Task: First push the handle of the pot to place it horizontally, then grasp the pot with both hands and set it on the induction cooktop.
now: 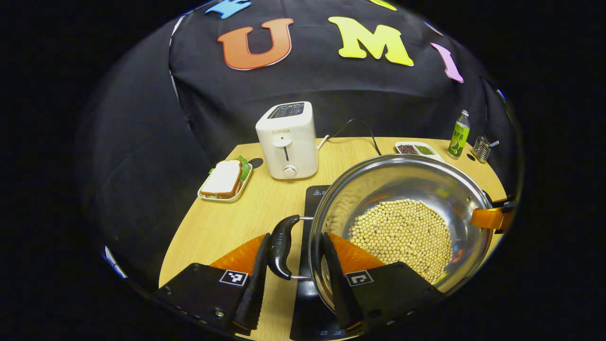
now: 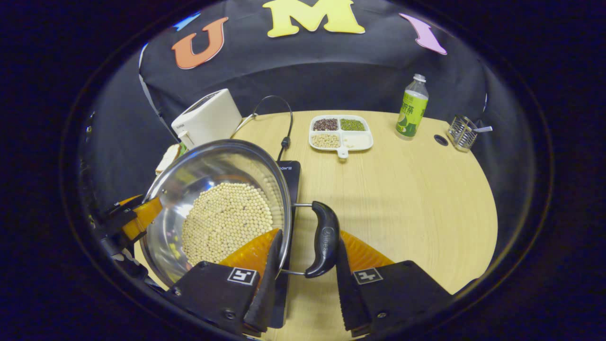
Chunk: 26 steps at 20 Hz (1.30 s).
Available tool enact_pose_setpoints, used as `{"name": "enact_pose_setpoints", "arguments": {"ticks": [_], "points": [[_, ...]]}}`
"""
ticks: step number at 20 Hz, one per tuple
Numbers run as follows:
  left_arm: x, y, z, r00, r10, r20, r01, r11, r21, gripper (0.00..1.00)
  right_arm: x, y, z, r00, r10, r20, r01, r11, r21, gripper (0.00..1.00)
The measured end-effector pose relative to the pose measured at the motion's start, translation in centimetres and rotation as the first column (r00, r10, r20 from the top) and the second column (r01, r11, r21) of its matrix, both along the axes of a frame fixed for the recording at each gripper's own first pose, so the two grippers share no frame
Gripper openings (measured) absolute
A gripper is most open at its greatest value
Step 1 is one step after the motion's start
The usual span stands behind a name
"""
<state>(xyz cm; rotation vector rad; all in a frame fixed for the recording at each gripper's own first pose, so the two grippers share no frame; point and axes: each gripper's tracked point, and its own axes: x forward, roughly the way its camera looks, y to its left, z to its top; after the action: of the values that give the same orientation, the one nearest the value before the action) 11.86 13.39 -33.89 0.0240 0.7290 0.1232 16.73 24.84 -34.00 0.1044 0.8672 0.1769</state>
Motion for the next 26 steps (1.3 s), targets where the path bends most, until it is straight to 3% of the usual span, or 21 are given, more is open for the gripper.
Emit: {"name": "enact_pose_setpoints", "arguments": {"ticks": [12,13,14,15,16,17,18,23,26], "points": [[0.2,0.0,0.3,1.000,-0.016,-0.001,0.016,1.000,-0.001,0.60,-0.1,-0.1,0.0,1.000,-0.017,-0.004,0.017,1.000,-0.011,0.60],[0.3,0.0,0.3,1.000,-0.021,-0.001,0.021,1.000,-0.007,0.60,0.0,-0.3,-0.1,1.000,-0.022,-0.001,0.022,1.000,-0.014,0.62],[0.4,0.0,0.4,1.000,-0.028,0.007,0.028,0.999,-0.015,0.51,-0.1,-0.6,0.0,1.000,-0.030,0.003,0.030,0.999,-0.014,0.71],[0.4,0.2,0.8,0.999,-0.029,0.018,0.029,0.999,-0.019,0.65,0.0,-0.6,0.2,0.999,-0.036,0.017,0.036,0.999,-0.003,0.76],[0.5,0.6,1.4,0.999,-0.023,0.041,0.024,1.000,-0.018,0.66,-0.1,-0.7,0.6,0.999,-0.023,0.033,0.024,1.000,-0.008,0.80],[0.7,1.0,2.1,0.998,-0.019,0.059,0.019,1.000,-0.006,0.78,0.0,-0.8,1.2,0.998,0.005,0.061,-0.004,1.000,-0.026,0.79],[0.6,1.7,3.1,0.997,-0.007,0.080,0.007,1.000,0.009,0.98,0.1,-1.1,2.1,0.994,0.026,0.102,-0.021,0.999,-0.049,0.79],[-0.5,2.7,6.9,0.984,0.094,0.152,-0.091,0.995,-0.030,0.97,-0.5,-2.1,5.4,0.973,0.100,0.209,-0.072,0.988,-0.138,0.83],[-1.4,2.6,9.0,0.973,0.104,0.204,-0.104,0.995,-0.015,0.97,-1.3,-3.0,7.2,0.962,0.127,0.243,-0.088,0.983,-0.163,0.84]]}}
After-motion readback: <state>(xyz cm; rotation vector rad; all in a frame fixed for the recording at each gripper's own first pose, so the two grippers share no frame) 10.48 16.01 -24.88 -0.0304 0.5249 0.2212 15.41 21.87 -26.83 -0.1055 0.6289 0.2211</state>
